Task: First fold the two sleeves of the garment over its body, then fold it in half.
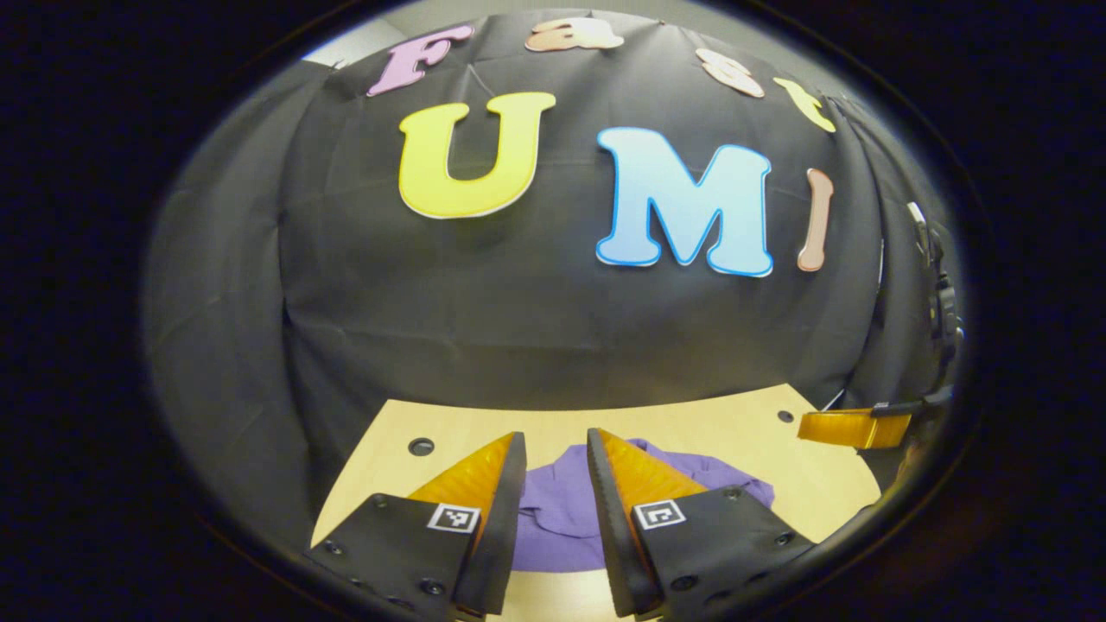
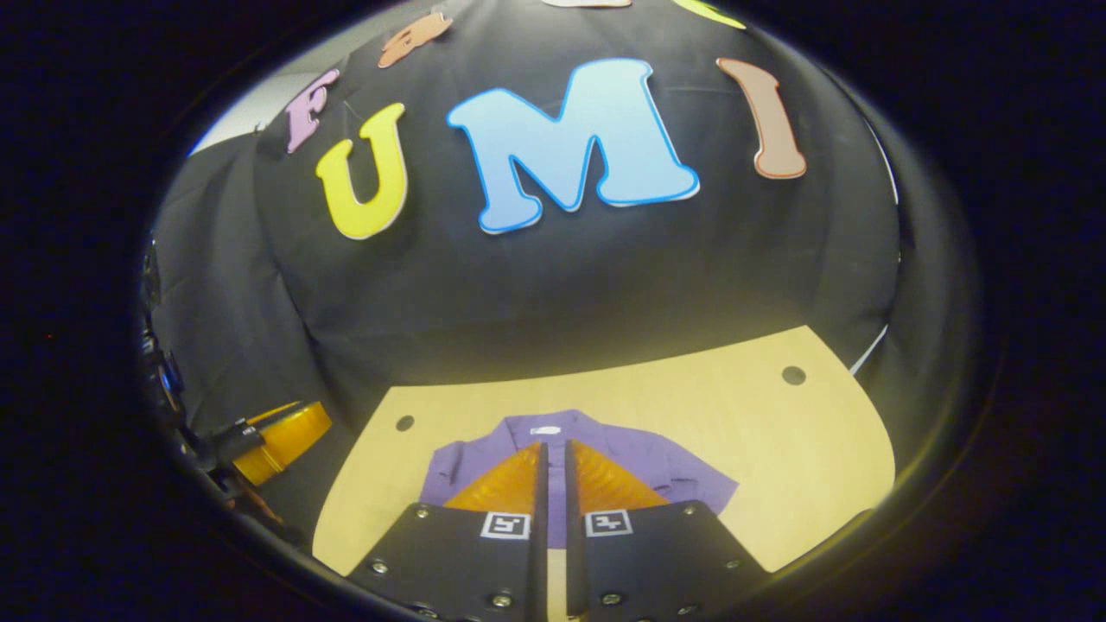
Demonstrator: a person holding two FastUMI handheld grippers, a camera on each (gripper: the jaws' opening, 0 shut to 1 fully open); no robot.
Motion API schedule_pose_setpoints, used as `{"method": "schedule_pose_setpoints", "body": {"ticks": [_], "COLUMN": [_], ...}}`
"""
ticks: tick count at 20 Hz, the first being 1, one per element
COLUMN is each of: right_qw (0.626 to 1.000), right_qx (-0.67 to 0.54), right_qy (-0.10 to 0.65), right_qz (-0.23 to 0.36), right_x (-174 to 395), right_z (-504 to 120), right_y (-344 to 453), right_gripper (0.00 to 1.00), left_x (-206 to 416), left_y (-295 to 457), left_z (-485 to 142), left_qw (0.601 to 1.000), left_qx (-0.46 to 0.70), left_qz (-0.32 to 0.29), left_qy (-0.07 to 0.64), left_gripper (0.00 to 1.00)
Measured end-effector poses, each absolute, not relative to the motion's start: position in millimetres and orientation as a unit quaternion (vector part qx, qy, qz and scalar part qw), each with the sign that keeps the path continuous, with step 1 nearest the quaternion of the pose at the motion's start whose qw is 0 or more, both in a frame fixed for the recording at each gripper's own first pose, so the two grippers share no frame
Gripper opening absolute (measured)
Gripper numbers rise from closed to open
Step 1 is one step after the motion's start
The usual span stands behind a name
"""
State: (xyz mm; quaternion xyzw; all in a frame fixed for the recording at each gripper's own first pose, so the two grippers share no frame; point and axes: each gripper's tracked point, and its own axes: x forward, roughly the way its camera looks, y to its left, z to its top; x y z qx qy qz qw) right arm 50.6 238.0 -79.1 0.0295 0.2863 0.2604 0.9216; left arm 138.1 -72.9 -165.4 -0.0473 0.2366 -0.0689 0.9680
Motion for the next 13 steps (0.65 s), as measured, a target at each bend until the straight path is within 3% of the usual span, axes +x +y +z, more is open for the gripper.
{"method": "schedule_pose_setpoints", "body": {"ticks": [1,2,13], "right_qw": [0.924,0.926,0.944], "right_qx": [0.033,0.037,0.034], "right_qy": [0.276,0.266,0.189], "right_qz": [0.263,0.267,0.268], "right_x": [43,35,-26], "right_z": [-70,-62,-32], "right_y": [236,233,189], "right_gripper": [0.08,0.08,0.08], "left_x": [126,112,29], "left_y": [-73,-72,-40], "left_z": [-156,-147,-104], "left_qw": [0.97,0.971,0.981], "left_qx": [-0.045,-0.043,-0.012], "left_qz": [-0.067,-0.065,-0.038], "left_qy": [0.231,0.225,0.188], "left_gripper": [0.54,0.51,0.51]}}
